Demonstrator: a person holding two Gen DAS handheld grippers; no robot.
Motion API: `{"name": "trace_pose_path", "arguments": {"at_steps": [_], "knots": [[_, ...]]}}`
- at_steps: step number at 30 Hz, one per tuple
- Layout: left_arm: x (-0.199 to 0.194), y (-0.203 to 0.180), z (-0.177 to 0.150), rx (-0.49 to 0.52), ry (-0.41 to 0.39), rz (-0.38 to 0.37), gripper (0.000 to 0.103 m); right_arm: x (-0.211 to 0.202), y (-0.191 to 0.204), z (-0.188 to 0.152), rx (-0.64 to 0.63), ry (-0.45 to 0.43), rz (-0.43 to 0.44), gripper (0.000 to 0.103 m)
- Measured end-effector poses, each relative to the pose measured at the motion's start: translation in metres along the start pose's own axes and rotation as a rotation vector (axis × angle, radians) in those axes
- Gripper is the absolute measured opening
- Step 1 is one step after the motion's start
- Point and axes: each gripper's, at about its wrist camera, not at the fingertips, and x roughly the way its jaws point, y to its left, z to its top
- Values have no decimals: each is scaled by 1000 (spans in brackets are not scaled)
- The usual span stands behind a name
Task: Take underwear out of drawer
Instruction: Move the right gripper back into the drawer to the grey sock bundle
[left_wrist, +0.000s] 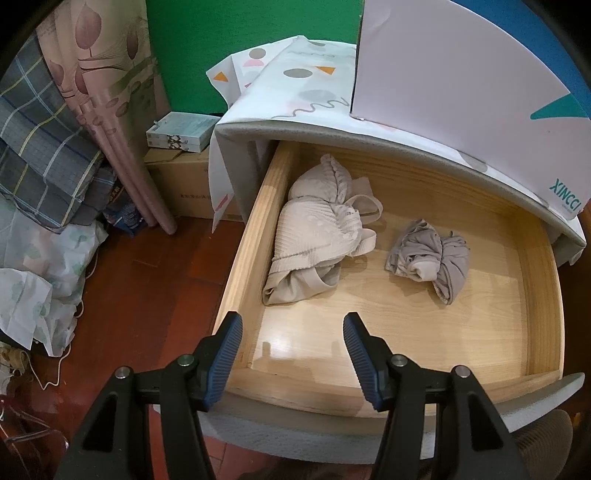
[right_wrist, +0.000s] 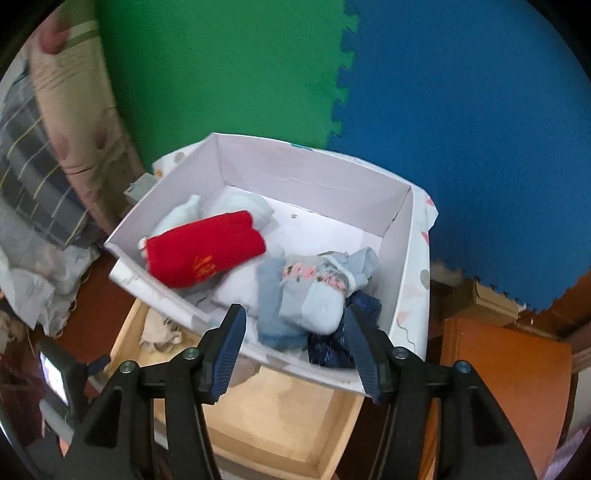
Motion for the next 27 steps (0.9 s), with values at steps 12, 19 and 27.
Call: {"name": "trace_pose_path", "arguments": {"at_steps": [12,19,27], "knots": [[-6,6,-1,-32,-32,23,58,36,52,-71,-247,72,136,45],[-11,12,-3,-96,-46,-3,58,101,82,-99,-335,160,186,41],[-14,13,-4,-125,-56,6,58,141,96,-108,-424,165,220,41]]}}
